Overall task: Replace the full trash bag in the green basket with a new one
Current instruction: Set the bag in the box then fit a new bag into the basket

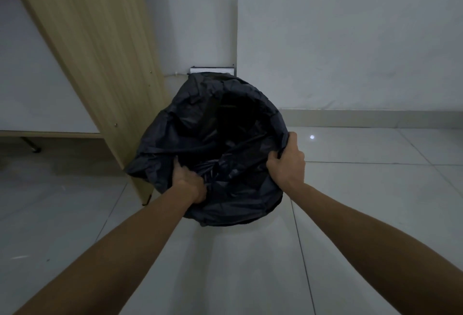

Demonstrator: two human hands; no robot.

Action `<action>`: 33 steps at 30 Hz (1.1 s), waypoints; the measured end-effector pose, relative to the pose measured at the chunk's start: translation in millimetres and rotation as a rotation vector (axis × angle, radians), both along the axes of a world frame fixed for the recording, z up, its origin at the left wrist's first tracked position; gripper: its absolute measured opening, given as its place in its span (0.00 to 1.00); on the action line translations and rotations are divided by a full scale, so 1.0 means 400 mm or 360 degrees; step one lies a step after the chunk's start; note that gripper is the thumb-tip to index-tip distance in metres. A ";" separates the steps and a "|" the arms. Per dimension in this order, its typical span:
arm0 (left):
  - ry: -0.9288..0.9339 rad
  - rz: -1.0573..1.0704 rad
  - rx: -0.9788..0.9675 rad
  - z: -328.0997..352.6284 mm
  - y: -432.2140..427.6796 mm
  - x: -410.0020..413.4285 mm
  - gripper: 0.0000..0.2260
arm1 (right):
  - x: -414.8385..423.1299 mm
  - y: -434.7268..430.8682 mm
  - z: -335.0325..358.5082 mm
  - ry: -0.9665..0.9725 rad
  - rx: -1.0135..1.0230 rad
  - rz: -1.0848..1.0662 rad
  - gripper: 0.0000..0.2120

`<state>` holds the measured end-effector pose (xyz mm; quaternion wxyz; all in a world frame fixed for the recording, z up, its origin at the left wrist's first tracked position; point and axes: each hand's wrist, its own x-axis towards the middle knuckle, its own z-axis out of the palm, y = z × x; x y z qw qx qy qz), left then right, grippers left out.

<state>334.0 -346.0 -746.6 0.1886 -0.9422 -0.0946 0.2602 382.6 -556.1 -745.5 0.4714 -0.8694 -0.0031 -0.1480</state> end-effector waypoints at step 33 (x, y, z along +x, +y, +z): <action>-0.2088 0.0146 -0.0765 0.123 0.000 0.034 0.13 | 0.016 0.083 -0.049 -0.0518 -0.1988 0.0730 0.37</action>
